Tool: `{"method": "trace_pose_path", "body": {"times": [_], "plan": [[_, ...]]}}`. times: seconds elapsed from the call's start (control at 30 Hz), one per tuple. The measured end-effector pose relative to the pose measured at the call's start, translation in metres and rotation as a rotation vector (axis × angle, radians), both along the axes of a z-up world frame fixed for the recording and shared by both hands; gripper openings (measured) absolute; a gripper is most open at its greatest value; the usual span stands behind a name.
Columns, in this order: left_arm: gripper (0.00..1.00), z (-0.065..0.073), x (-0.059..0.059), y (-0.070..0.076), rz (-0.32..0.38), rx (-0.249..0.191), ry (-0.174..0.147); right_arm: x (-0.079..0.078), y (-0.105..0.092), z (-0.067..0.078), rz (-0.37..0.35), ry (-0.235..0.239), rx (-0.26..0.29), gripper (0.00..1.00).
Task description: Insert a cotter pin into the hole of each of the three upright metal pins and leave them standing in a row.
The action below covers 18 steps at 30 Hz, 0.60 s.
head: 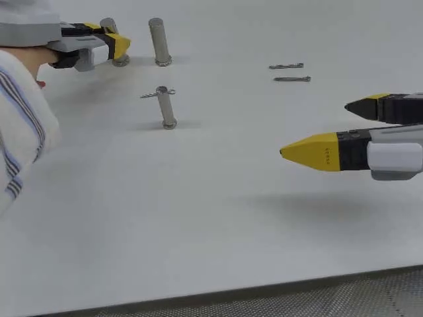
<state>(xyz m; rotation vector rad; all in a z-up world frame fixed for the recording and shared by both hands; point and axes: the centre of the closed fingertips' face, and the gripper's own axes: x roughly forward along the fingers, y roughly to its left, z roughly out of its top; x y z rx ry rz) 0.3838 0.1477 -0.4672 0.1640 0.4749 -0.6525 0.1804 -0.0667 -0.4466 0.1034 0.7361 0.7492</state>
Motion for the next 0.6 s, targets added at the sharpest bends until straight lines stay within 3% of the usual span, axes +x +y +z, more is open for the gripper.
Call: {"method": "trace_pose_path", "body": {"times": [0.3, 0.47, 0.6], "plan": [[0.09, 0.007, -0.005, 0.001, -0.007, 0.030, 0.002, 0.001, -0.002, 0.000, -0.010, 0.000, 0.002, 0.91], [0.09, 0.026, -0.013, 0.005, 0.016, 0.041, -0.017, 0.002, -0.003, 0.004, -0.003, -0.013, 0.007, 0.91], [0.09, 0.044, -0.024, 0.007, 0.027, 0.013, -0.028, 0.001, -0.003, 0.008, -0.005, -0.021, 0.011, 0.91]]}}
